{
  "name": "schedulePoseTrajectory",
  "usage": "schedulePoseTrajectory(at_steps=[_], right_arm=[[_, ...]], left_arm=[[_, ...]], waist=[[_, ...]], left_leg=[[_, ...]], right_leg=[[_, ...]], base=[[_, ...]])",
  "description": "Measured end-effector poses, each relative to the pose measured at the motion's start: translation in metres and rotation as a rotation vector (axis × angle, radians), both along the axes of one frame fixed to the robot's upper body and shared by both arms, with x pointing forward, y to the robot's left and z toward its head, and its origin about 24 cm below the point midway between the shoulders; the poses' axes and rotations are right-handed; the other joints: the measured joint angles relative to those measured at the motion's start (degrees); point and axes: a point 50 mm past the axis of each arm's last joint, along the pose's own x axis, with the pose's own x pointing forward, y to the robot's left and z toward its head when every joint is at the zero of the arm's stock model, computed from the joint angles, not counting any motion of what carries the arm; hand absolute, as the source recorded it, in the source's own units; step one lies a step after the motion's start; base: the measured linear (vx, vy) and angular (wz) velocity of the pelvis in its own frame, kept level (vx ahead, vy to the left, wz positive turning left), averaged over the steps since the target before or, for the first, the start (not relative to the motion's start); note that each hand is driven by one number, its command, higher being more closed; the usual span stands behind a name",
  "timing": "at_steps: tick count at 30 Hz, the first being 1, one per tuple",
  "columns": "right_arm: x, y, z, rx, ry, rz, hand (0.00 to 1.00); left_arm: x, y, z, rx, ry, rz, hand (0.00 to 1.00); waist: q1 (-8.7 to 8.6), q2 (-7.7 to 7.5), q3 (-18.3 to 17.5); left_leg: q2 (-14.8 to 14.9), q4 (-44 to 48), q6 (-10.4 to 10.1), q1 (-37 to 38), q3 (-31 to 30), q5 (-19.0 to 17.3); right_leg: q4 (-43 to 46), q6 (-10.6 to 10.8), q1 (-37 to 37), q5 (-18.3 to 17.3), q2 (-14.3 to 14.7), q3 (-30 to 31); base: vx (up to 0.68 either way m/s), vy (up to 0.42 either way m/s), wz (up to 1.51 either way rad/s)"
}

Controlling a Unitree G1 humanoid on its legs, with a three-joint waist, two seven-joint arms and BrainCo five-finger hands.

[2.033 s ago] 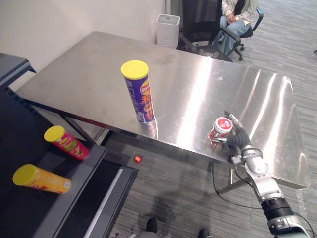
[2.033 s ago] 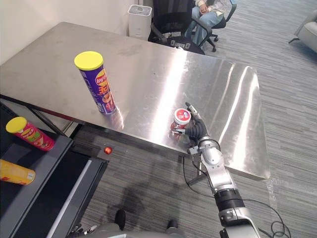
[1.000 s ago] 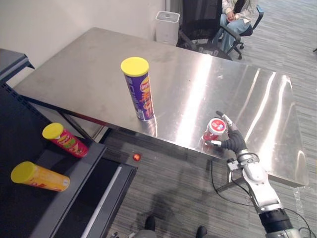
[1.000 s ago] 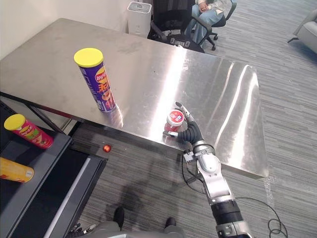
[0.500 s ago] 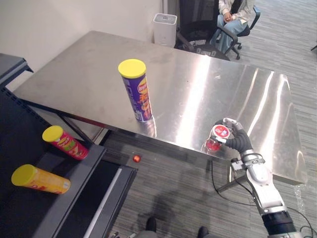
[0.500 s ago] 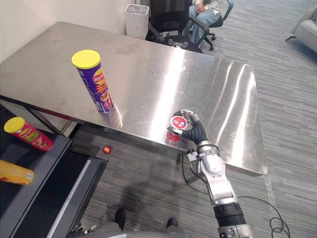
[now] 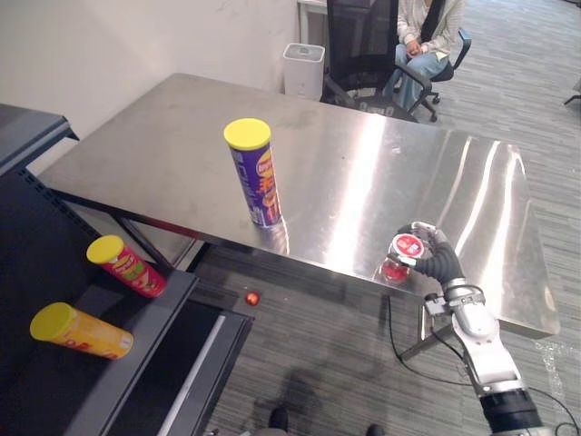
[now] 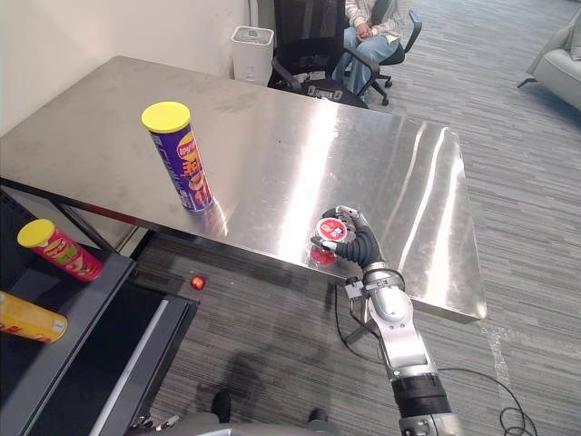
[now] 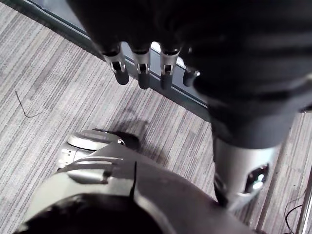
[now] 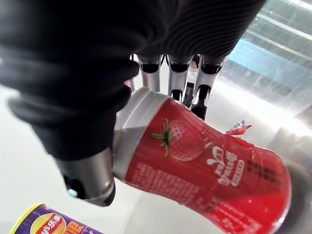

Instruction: Put the gum and the chips on the shelf.

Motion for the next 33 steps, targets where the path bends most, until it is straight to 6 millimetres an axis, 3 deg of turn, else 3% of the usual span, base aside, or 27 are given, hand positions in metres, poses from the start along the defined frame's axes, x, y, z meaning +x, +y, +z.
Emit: schedulePoseTrajectory(at_steps=[7, 16, 26, 28, 32, 33], right_arm=[[0.004, 0.008, 0.033, 0.016, -0.135, 0.039, 1.0], [-0.007, 0.013, 0.076, 0.068, -0.309, 0.118, 1.0], [-0.007, 0.021, 0.074, 0.088, -0.289, 0.174, 1.0], [-0.005, 0.026, 0.07, 0.101, -0.267, 0.197, 1.0], [0.008, 0.031, 0.066, 0.117, -0.233, 0.216, 1.0], [0.011, 0.032, 0.066, 0.116, -0.229, 0.214, 1.0]], left_arm=[[0.0, 0.001, 0.0, 0.004, -0.001, 0.001, 0.0], [0.001, -0.001, 0.0, -0.002, -0.003, 0.013, 0.0], [-0.004, -0.001, -0.001, -0.017, 0.01, 0.078, 0.0], [-0.002, -0.002, -0.001, -0.023, -0.001, 0.077, 0.0], [0.003, -0.006, 0.0, -0.034, -0.023, 0.082, 0.0], [0.001, -0.01, -0.002, -0.05, -0.022, 0.105, 0.0]], waist=[[-0.08, 0.01, -0.01], [-0.42, 0.16, -0.39], [0.48, 0.44, -0.48], [1.84, 0.61, -0.42], [4.31, 2.16, 0.65], [5.1, 3.39, 1.33]], left_leg=[[-0.01, 0.59, 0.03, 0.0, -0.79, 0.01], [0.07, 0.5, -0.7, 0.07, -4.85, 0.72], [0.46, 1.99, -1.79, -1.01, -10.43, 2.07], [0.68, 4.27, -2.39, -3.49, -13.88, 1.97], [1.21, 2.21, -4.6, -7.2, -22.87, 5.51], [1.67, 0.59, -2.89, -7.8, -22.9, 5.36]], right_leg=[[-0.05, -0.18, 0.55, 0.55, 0.05, -0.39], [1.62, -0.67, 2.01, 0.17, 0.22, -3.32], [4.81, -1.75, 2.96, -3.5, 1.15, -5.89], [4.93, -2.21, 3.19, -3.92, 2.16, -8.94], [6.23, -3.53, 2.94, -6.04, 3.96, -17.42], [8.61, -4.32, 2.37, -7.45, 3.93, -19.76]], base=[[0.0, 0.0, 0.04], [-0.05, -0.01, 0.2], [-0.05, -0.04, 0.26], [-0.05, -0.086, 0.76], [-0.09, -0.129, 1.12], [-0.13, -0.115, 1.05]])
